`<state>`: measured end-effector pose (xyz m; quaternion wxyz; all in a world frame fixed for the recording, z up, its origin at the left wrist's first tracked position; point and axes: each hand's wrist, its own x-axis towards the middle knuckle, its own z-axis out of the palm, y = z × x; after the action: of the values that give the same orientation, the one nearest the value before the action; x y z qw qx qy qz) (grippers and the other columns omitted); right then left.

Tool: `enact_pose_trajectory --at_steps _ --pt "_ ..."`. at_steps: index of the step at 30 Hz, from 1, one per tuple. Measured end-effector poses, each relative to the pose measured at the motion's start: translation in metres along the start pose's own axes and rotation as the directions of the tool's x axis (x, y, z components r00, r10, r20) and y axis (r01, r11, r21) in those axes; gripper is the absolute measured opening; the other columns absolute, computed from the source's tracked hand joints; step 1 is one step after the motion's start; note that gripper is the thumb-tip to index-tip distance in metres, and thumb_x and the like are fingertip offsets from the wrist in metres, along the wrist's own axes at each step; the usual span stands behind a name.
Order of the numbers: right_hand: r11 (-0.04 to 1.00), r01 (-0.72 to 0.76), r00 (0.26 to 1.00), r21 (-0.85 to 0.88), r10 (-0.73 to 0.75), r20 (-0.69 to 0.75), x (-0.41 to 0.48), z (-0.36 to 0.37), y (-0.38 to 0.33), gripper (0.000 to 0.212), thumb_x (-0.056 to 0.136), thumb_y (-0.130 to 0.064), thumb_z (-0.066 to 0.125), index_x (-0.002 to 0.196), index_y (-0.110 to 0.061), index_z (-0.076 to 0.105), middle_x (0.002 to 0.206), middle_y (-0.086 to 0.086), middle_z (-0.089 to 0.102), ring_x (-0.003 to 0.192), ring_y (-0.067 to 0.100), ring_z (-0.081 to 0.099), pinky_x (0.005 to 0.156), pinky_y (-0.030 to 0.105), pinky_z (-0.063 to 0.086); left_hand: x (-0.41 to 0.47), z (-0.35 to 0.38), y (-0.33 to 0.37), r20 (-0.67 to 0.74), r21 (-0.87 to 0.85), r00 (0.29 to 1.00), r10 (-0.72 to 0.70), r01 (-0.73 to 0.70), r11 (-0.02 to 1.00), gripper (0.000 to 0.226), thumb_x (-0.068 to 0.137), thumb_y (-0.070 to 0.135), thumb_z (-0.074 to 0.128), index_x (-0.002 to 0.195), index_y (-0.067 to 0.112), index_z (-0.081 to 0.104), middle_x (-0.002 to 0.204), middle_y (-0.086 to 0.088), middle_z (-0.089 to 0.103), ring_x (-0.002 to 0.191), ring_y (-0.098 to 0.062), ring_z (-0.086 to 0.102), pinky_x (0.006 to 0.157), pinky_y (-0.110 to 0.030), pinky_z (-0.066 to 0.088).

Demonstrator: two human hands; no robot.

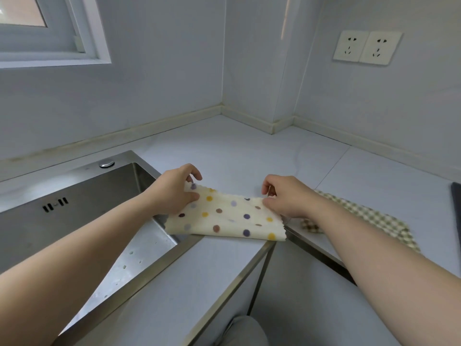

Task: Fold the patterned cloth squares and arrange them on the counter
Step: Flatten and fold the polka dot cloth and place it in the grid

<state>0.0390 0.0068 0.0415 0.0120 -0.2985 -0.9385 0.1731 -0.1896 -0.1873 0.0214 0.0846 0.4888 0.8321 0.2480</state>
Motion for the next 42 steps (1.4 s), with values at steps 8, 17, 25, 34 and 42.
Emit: enact_pose_trajectory --at_steps 8,17,25,34,42 --pt "0.998 0.007 0.995 -0.060 -0.001 0.101 -0.010 -0.007 0.003 0.009 0.095 -0.028 0.060 0.102 -0.031 0.065 0.100 -0.013 0.062 0.092 0.009 0.060 0.074 0.024 0.047 0.001 -0.024 0.013 0.043 -0.002 0.999 0.025 -0.025 1.000 0.033 0.083 0.020 0.078 0.105 0.041 0.067 0.098 0.018 0.065 0.084 0.001 0.058 0.066 -0.014 0.040" --pt "0.960 -0.020 0.998 0.279 0.036 -0.052 -0.028 -0.055 0.019 0.021 0.090 -0.016 0.071 0.108 -0.027 0.070 0.096 0.000 0.067 0.090 0.018 0.067 0.078 0.032 0.057 0.009 -0.042 0.029 -0.072 -0.207 0.997 0.011 -0.026 0.978 0.022 0.077 0.030 0.088 0.092 0.036 0.073 0.072 -0.007 0.062 0.059 -0.011 0.051 0.065 -0.028 0.043" --pt "0.966 -0.008 0.998 0.258 0.023 -0.054 -0.034 -0.075 0.018 0.017 0.090 -0.015 0.072 0.100 -0.028 0.075 0.096 -0.008 0.073 0.092 0.010 0.067 0.078 0.025 0.053 0.012 -0.047 0.043 -0.110 -0.228 0.993 0.032 -0.056 0.972 0.014 0.083 0.030 0.083 0.093 0.031 0.074 0.053 0.009 0.044 0.049 -0.006 0.038 0.049 -0.018 0.030" --pt "0.973 0.004 0.993 0.232 0.024 -0.117 -0.037 -0.075 0.021 0.011 0.090 -0.034 0.076 0.092 -0.024 0.071 0.091 -0.004 0.072 0.084 0.012 0.064 0.077 0.029 0.053 0.010 -0.054 0.044 -0.094 -0.219 0.995 0.047 -0.066 0.973 0.003 0.092 0.029 0.074 0.094 0.031 0.076 0.055 0.005 0.043 0.040 -0.006 0.039 0.041 -0.013 0.028" --pt "0.967 0.014 0.995 0.253 0.011 -0.097 -0.041 -0.077 0.017 0.015 0.081 -0.013 0.084 0.089 -0.021 0.073 0.085 -0.005 0.073 0.073 0.005 0.064 0.064 0.016 0.049 0.010 -0.054 0.043 -0.093 -0.170 0.993 0.068 -0.083 0.982 0.002 0.091 0.031 0.074 0.092 0.031 0.075 0.054 0.009 0.051 0.046 -0.003 0.048 0.047 -0.012 0.035"
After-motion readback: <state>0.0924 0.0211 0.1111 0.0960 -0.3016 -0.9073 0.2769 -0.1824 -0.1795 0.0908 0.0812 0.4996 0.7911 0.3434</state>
